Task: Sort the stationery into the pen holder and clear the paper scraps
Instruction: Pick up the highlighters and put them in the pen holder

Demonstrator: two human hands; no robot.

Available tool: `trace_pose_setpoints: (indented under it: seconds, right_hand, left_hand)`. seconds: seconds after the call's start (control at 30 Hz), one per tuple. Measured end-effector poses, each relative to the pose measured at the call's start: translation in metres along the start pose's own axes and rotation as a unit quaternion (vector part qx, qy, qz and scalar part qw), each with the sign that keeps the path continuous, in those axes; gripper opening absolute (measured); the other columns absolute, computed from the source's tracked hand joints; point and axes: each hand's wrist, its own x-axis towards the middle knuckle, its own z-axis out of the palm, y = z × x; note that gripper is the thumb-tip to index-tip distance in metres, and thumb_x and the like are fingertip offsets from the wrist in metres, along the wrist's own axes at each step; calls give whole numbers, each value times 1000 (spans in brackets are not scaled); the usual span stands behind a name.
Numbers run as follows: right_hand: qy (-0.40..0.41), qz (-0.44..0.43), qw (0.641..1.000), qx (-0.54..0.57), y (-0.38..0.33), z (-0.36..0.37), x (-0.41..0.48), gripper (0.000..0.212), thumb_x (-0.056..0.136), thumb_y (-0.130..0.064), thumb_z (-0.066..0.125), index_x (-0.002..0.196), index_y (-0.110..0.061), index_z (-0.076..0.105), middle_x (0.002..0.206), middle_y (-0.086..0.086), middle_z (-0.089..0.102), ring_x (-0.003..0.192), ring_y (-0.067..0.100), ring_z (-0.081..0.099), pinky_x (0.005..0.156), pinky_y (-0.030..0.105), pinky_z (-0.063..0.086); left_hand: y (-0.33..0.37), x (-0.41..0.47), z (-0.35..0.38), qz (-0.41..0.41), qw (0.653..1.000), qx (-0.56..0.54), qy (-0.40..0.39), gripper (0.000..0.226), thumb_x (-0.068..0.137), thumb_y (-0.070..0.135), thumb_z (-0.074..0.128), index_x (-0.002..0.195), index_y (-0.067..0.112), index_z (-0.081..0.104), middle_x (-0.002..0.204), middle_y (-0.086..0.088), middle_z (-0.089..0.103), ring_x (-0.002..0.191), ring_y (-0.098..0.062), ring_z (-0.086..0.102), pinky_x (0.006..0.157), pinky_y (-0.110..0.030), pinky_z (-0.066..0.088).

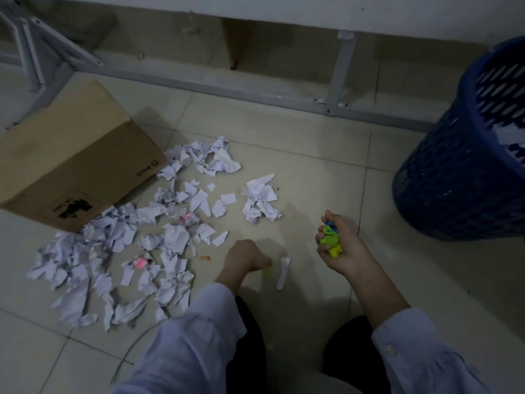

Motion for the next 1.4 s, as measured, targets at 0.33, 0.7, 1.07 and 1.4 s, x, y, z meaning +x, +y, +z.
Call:
trace_pose_setpoints:
  seconds: [0.33,0.7,1.07,1.4]
  right_hand:
    - [-46,-39,994,87,-35,14,-38,17,91,-29,60,81,-17,56,63,1,51,56,12,51,37,15,43]
    - [-119,-114,977,134,-95,13,-150,16,89,-18,62,81,-7,55,77,10,54,74,21,59,44,23,53]
    - [-164,-206,956,130,-130,27,-270,41,81,11,28,107,-10,52,106,18,43,90,30,51,60,34,59]
    - [-134,-334,922,139,-148,14,-386,35,89,14,42,114,-8,52,115,22,42,100,33,51,48,30,57]
  left_hand:
    - [60,-50,-95,120,778,-584,-199,31,84,26,45,59,18,61,74,-13,69,40,-8,28,38,-15,15]
    - [131,-156,-143,194,597,-763,-156,25,60,14,39,72,0,56,61,-13,62,38,-16,45,35,-11,33]
    - [183,-260,-195,264,553,-760,-218,41,89,21,25,84,-7,56,71,-20,60,57,-27,58,47,-19,49]
    - [241,-338,-226,324,509,-735,-309,28,78,10,34,90,-7,51,84,-18,52,74,-25,49,57,-24,49]
